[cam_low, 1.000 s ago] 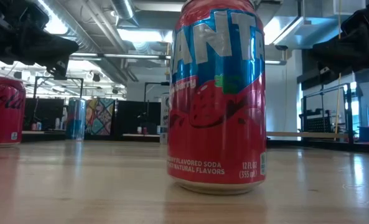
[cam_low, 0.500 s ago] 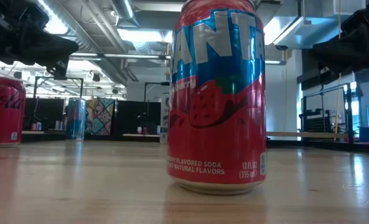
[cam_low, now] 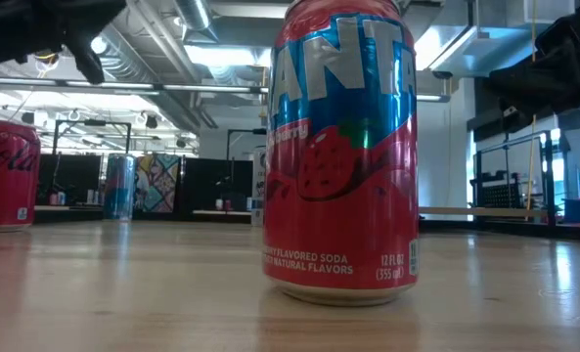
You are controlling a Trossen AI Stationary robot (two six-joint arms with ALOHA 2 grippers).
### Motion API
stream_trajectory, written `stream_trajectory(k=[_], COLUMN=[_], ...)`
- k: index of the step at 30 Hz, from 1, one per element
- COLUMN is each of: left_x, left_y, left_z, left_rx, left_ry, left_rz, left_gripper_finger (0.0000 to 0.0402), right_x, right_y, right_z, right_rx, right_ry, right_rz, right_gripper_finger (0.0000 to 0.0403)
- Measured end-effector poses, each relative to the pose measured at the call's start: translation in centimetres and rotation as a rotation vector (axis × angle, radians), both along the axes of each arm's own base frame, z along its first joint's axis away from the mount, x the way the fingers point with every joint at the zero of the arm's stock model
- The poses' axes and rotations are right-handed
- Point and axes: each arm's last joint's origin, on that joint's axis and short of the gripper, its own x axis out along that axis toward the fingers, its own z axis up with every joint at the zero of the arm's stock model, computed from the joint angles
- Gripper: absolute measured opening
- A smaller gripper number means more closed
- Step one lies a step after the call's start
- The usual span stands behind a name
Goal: Place canned beverage on shelf
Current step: Put the right red-black soda can on the shelf
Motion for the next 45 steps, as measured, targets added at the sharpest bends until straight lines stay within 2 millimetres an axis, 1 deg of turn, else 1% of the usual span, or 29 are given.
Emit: stream_trajectory(k=[2, 5, 9, 13, 17, 22, 25, 28, 31, 35, 38, 42, 45], left_x=[-0.2, -0.2, 0.4, 1.9, 4.3, 7.5, 8.7, 9.8, 11.1, 13.1, 14.5, 16.3, 17.8], left_y=[0.1, 0.3, 0.4, 0.4, 0.2, 0.2, 0.2, 0.5, 1.0, 2.3, 3.4, 4.9, 5.4], left_z=[0.5, 1.4, 3.6, 6.1, 8.7, 11.2, 12.7, 13.9, 14.5, 14.8, 14.9, 15.0, 14.8], left_rx=[-0.011, -0.04, -0.029, -0.051, -0.038, -0.028, -0.026, 0.031, 0.077, 0.115, 0.09, 0.035, 0.022], left_ry=[-0.039, -0.03, 0.01, 0.063, 0.122, 0.166, 0.152, 0.162, 0.223, 0.362, 0.471, 0.629, 0.734], left_rz=[0.023, 0.075, 0.156, 0.223, 0.257, 0.289, 0.297, 0.299, 0.291, 0.272, 0.253, 0.238, 0.201], left_gripper_finger=[0.0018, 0.0018, 0.0018, 0.0018, 0.0018, 0.0018, 0.0018, 0.0025, 0.0051, 0.0111, 0.0168, 0.0242, 0.0281], right_x=[0.0, 0.0, 0.0, 0.0, 0.0, -0.1, -0.3, -0.4, -0.6, -0.7, -0.9, -1.4, -1.9], right_y=[-0.1, -0.1, 0.0, 0.0, -0.1, -0.1, -0.1, -0.3, -0.5, -0.6, -0.6, -0.6, -0.6], right_z=[0.0, 0.0, 0.0, 0.1, 0.4, 1.4, 2.1, 2.5, 3.0, 3.4, 4.2, 5.6, 6.8], right_rx=[0.002, 0.002, 0.002, 0.002, 0.018, 0.201, 0.355, 0.523, 0.626, 0.636, 0.603, 0.524, 0.474], right_ry=[-0.002, -0.005, -0.005, -0.009, -0.045, -0.141, -0.207, -0.259, -0.319, -0.35, -0.367, -0.387, -0.379], right_rz=[-0.027, -0.027, -0.011, -0.012, -0.018, 0.004, 0.006, -0.017, -0.027, -0.043, -0.046, -0.05, -0.056], right_gripper_finger=[0.005, 0.005, 0.005, 0.005, 0.005, 0.005, 0.005, 0.005, 0.005, 0.005, 0.005, 0.005, 0.005])
